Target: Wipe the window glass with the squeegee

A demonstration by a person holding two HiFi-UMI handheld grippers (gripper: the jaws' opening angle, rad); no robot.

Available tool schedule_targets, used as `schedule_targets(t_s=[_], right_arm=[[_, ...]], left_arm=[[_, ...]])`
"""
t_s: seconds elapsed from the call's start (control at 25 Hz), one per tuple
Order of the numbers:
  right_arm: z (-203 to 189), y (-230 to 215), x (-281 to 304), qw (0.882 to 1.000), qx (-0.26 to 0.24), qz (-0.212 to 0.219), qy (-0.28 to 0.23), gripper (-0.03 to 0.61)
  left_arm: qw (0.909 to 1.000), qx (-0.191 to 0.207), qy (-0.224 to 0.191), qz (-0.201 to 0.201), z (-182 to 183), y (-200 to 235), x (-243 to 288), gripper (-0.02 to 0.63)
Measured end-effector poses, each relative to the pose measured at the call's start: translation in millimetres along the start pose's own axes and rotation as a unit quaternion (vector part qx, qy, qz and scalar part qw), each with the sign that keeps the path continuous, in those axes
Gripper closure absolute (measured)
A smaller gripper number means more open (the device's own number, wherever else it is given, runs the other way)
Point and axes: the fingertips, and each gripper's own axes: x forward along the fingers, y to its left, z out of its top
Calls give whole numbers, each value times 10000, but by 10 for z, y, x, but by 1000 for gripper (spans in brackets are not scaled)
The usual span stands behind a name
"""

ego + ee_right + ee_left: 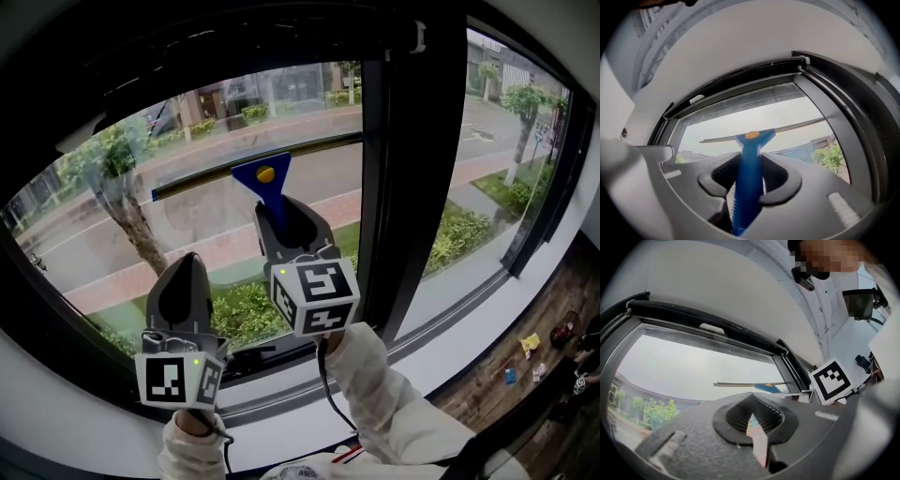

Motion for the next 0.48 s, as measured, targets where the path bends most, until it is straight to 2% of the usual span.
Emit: schedule_targets(t_s=[0.48], right_arm=[[-602,-8,-252,9978,183,-126,622,439]], left_arm=[[9989,-248,398,-13,-363,-57,-211,614]])
